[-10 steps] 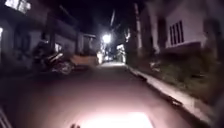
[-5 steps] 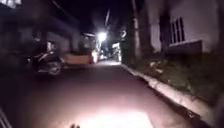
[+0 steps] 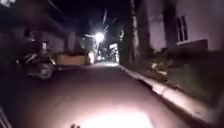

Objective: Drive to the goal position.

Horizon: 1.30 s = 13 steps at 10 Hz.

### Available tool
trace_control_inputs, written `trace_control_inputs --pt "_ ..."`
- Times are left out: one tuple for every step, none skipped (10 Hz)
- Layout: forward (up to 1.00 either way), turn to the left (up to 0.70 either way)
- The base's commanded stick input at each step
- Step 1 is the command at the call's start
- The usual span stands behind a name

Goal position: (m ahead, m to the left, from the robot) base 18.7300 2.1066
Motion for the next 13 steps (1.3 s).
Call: trace_control_inputs --pt "1.0 0.0" --pt "1.0 0.0" --pt "1.0 0.0" --pt "1.0 0.0" --pt "1.0 0.0" --pt "1.0 0.0" --pt "1.0 0.0" --pt "1.0 0.0" --pt "1.0 0.0" --pt "1.0 0.0" --pt "1.0 0.0" --pt "1.0 0.0" --pt "1.0 0.0"
